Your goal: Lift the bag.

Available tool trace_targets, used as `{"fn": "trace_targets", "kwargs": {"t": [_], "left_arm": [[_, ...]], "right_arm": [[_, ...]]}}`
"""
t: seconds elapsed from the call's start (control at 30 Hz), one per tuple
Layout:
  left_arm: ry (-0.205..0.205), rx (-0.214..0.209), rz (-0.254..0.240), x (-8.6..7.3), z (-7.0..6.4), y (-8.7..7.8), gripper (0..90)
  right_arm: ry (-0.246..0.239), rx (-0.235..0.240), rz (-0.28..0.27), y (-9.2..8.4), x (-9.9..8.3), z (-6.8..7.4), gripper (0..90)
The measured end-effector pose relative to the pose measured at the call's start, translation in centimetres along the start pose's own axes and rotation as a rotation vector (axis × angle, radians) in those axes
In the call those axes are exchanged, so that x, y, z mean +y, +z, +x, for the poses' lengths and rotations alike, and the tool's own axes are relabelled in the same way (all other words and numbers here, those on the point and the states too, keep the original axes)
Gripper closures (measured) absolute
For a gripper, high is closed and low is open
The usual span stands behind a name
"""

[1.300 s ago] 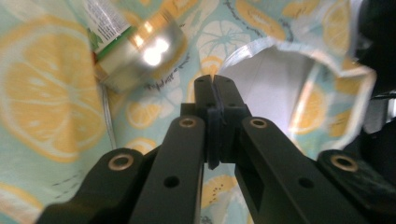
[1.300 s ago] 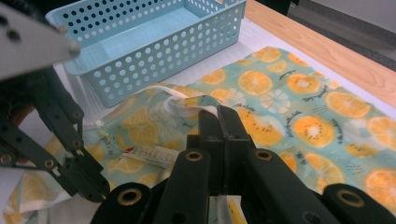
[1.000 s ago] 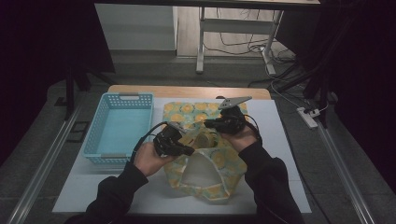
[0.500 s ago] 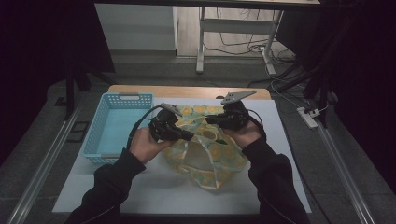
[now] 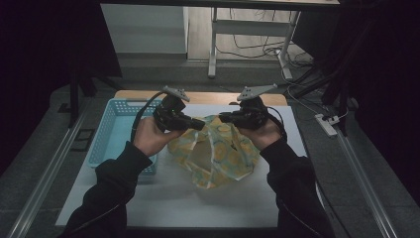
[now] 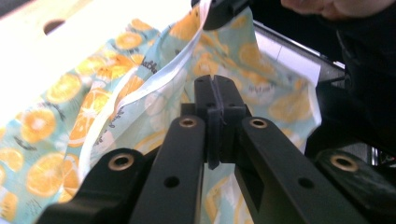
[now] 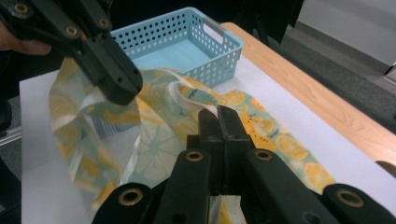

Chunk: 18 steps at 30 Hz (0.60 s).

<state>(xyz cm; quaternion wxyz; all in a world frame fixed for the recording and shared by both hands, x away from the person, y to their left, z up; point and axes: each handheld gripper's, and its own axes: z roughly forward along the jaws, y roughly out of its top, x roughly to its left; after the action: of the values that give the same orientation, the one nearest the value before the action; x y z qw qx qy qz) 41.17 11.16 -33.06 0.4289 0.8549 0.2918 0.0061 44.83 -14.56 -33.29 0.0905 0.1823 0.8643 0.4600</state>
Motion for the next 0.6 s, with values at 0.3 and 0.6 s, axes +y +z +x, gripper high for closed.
{"fn": "trace_targets", "kwargs": {"t": [0.3, 0.6], "left_arm": [[0.003, 0.001, -0.069, 2.4, 0.4, -2.3, 89.9], [0.009, 0.026, -0.134, 4.7, 0.4, -4.4, 89.9]], "right_arm": [[-0.012, -0.022, -0.025, -1.4, 2.0, -0.1, 90.0], [-0.03, -0.057, -0.049, -3.0, 4.1, 0.0, 90.0]]}}
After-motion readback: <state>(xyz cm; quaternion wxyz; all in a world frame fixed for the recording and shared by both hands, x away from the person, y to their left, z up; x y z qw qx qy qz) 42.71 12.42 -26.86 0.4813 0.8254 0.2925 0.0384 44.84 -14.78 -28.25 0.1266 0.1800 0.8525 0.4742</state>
